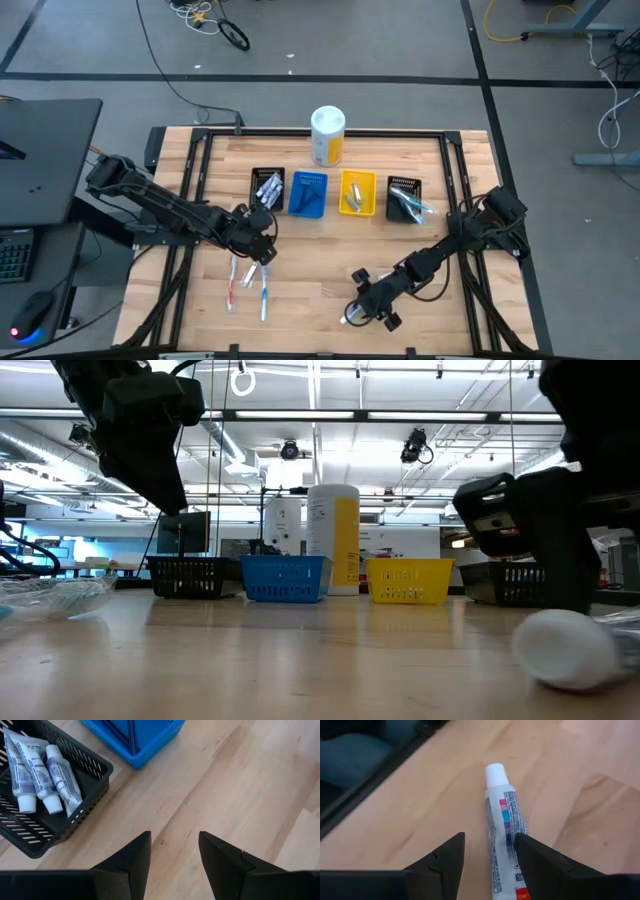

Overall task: Pick & Place Travel size toiletries
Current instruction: Put the white toothpaste into the left black bin

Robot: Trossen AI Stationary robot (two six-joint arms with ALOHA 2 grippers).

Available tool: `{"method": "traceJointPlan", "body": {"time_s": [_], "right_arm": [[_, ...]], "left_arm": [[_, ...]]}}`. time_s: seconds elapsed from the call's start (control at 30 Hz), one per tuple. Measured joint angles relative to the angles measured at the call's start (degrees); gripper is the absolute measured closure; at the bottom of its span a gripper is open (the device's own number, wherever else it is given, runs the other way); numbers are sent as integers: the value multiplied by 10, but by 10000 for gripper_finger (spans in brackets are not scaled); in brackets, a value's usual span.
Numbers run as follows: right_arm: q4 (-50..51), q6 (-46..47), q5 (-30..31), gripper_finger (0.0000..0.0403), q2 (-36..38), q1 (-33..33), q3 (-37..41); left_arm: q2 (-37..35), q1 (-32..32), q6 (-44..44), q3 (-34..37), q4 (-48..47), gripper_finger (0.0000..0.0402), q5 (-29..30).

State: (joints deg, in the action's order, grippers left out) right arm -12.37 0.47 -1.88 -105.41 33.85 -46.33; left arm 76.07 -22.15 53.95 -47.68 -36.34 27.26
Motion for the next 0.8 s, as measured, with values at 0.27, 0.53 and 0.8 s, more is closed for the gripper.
{"method": "traceJointPlan", "body": {"time_s": [0.27,0.53,0.8], "right_arm": [[1,4,38,274,0,-15,0],[-46,2,51,303,19,-27,3],[-39,10,52,303,49,-28,2]], "left_arm": [[0,0,0,0,-1,228,0],[0,0,-7,0,-2,228,0],[0,0,-11,0,-2,228,1]]}}
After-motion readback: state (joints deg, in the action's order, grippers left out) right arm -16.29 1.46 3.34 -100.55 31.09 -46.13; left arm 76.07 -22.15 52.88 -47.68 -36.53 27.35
